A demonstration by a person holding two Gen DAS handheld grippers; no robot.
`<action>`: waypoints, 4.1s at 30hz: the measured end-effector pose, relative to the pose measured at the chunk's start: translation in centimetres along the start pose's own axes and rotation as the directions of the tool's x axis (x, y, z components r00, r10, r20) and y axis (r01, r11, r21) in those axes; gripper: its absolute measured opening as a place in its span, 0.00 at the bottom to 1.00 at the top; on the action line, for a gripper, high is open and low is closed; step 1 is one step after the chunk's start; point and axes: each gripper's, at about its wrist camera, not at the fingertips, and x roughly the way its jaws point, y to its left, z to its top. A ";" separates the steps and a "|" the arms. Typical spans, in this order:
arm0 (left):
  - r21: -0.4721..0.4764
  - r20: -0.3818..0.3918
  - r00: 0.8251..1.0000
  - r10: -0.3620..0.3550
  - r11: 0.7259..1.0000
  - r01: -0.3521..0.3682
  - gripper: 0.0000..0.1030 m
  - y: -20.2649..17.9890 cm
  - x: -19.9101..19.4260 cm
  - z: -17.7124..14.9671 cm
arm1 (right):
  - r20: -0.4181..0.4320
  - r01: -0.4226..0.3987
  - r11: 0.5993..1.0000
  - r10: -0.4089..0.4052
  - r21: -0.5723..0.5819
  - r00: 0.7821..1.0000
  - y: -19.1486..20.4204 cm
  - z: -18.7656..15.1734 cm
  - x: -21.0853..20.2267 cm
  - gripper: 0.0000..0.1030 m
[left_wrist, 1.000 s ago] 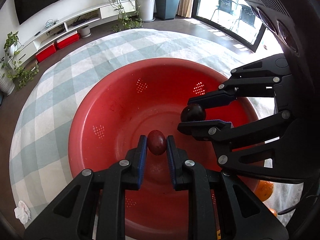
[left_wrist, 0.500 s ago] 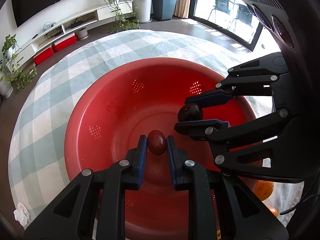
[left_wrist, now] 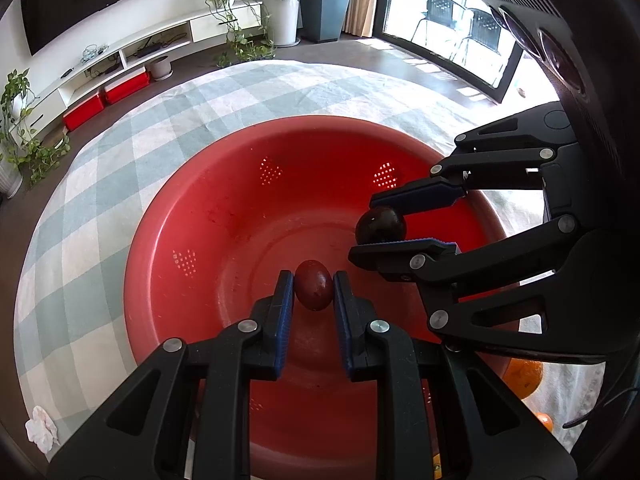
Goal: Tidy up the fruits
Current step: 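Open both tools to drop the plums into the red colander, then move both tools back to the fruit pile, then grasp a large orange with the right tool while the left tool grasps a small orange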
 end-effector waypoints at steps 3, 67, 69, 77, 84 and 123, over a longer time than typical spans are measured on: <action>0.010 0.004 1.000 -0.002 1.000 0.002 0.19 -0.2 0.0 -0.1 | 0.000 0.012 1.000 -0.012 -0.007 1.000 0.0 0.0 0.0 0.36; -0.153 0.072 0.989 0.131 0.981 -0.119 1.00 -4.1 -11.2 -15.3 | 0.272 -0.292 0.906 0.210 0.307 0.939 6.5 -19.9 -7.6 0.46; -0.153 0.067 0.989 0.129 0.981 -0.118 1.00 -4.1 -11.0 -15.3 | 0.277 -0.301 0.904 0.218 0.304 0.936 6.4 -19.9 -7.7 0.40; -0.175 0.036 0.995 0.095 0.981 -0.087 0.99 -3.5 -10.3 -15.1 | 0.341 -0.357 0.864 0.236 0.354 0.910 4.9 -20.7 -8.5 0.40; -0.164 -0.045 0.998 0.042 0.985 -0.048 0.62 -4.3 -8.7 -14.3 | 0.394 -0.381 0.851 0.232 0.361 0.889 4.2 -20.9 -9.3 0.40; -0.166 -0.057 0.998 -0.025 0.986 0.016 0.36 -4.7 -8.2 -14.4 | 0.441 -0.397 0.850 0.227 0.346 0.868 3.4 -21.4 -10.5 0.40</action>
